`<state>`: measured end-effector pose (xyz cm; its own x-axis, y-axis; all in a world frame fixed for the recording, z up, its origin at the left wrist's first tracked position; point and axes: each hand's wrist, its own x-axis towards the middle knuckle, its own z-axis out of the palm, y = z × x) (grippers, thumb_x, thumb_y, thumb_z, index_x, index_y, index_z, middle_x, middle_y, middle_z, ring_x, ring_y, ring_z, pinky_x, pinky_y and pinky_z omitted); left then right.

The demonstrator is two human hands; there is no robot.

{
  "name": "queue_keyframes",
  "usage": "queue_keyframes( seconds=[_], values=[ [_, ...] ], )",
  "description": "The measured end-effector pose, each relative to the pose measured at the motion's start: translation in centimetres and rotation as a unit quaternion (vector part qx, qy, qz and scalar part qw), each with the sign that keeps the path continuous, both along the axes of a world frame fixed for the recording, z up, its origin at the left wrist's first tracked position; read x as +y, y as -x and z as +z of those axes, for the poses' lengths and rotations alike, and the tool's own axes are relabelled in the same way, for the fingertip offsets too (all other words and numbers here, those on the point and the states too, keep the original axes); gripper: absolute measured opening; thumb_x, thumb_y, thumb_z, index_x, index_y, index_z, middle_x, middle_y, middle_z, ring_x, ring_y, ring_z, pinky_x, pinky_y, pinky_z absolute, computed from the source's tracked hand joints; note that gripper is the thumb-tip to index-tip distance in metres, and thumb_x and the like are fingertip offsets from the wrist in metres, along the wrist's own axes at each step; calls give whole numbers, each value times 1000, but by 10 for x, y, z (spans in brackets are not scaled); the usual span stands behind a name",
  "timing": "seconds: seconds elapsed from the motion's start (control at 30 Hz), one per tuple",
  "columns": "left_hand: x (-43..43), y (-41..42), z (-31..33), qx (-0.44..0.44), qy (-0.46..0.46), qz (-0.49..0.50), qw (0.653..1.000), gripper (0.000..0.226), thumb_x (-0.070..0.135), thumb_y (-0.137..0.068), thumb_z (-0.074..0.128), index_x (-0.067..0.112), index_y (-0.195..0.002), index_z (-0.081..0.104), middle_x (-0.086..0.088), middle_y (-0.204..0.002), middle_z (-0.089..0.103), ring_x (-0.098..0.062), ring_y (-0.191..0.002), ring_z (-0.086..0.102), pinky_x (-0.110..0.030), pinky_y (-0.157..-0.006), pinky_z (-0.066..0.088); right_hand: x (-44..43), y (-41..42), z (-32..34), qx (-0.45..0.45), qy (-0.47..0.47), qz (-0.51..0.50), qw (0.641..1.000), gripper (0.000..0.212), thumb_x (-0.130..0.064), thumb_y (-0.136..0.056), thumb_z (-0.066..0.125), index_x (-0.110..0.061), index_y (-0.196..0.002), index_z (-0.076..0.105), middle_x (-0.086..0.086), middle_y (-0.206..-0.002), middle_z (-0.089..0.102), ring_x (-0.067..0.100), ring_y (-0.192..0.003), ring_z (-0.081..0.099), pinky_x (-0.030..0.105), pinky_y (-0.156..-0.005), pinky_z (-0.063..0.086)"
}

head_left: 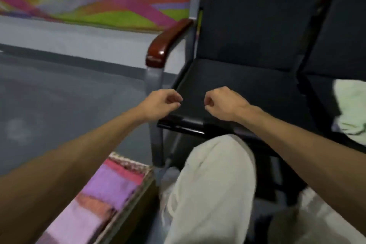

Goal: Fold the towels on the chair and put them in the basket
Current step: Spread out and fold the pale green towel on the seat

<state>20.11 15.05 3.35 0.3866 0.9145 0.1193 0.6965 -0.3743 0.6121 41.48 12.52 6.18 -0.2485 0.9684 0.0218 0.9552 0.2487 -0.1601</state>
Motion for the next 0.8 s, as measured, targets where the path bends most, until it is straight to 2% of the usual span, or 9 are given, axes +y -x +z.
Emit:
queue_keyframes(
  seconds=[0.07, 0.2, 0.33, 0.47, 0.57, 0.63, 0.7, 0.73, 0.8],
  values=[
    [14, -62, 14, -11, 4, -52, 999, 17, 20, -93, 62, 20, -109, 67, 7, -101, 66, -6, -93, 62, -9, -76, 44, -7, -71, 8, 8, -2, -75, 997, 15, -23, -93, 55, -19, -102, 66, 4, -104, 66, 24, -92, 62, 40, -80, 55],
    [28, -185, 26, -2, 9, -142, 990, 22, 23, -94, 61, 20, -115, 66, 8, -107, 65, -8, -101, 60, -18, -84, 42, -28, -192, 14, 66, 0, -207, 976, 19, -17, -93, 52, -16, -103, 68, 4, -107, 68, 23, -98, 62, 35, -84, 52],
    [26, -294, 20, 6, 50, -203, 978, 25, 27, -96, 57, 19, -118, 63, 4, -117, 63, -8, -106, 56, -19, -88, 40, -45, -280, 6, 117, -30, -323, 939, 16, -17, -87, 55, -18, -97, 68, 6, -104, 69, 26, -98, 64, 35, -83, 54],
    [15, -388, -2, 5, 75, -245, 966, 23, 26, -96, 55, 17, -114, 66, 4, -113, 65, -8, -102, 58, -18, -84, 41, -60, -348, -19, 139, -54, -420, 895, 20, -15, -87, 53, -11, -99, 68, 6, -102, 68, 26, -99, 62, 37, -83, 53],
    [8, -450, -20, 15, 90, -259, 962, 21, 27, -94, 55, 17, -107, 68, 4, -101, 69, -4, -83, 60, -19, -74, 41, -71, -389, -43, 155, -63, -466, 869, 21, -16, -88, 52, -5, -99, 66, 8, -99, 65, 29, -97, 60, 35, -78, 50],
    [6, -483, -32, 39, 90, -244, 965, 20, 31, -92, 56, 14, -93, 67, 2, -85, 69, -8, -70, 62, -24, -69, 45, -76, -406, -59, 159, -56, -485, 858, 21, -17, -87, 52, -3, -98, 64, 9, -98, 64, 30, -95, 60, 37, -79, 50],
    [6, -505, -42, 62, 70, -220, 971, 25, 30, -87, 60, 7, -78, 62, -3, -80, 68, -20, -69, 66, -32, -70, 54, -78, -417, -74, 166, -56, -489, 855, 21, -16, -86, 51, -2, -93, 65, 8, -93, 65, 30, -91, 60, 41, -80, 52],
    [5, -511, -44, 65, 63, -200, 976, 23, 27, -85, 62, 6, -78, 62, -6, -83, 68, -23, -70, 67, -34, -70, 56, -78, -421, -79, 167, -60, -488, 854, 21, -16, -85, 50, -2, -91, 65, 9, -91, 65, 31, -89, 61, 42, -79, 52],
    [7, -517, -43, 62, 46, -165, 983, 14, 18, -85, 64, 6, -80, 65, -6, -86, 69, -21, -71, 66, -30, -64, 54, -77, -423, -82, 171, -67, -491, 852, 21, -18, -87, 49, -4, -91, 65, 8, -91, 64, 30, -88, 60, 42, -78, 52]
  ],
)
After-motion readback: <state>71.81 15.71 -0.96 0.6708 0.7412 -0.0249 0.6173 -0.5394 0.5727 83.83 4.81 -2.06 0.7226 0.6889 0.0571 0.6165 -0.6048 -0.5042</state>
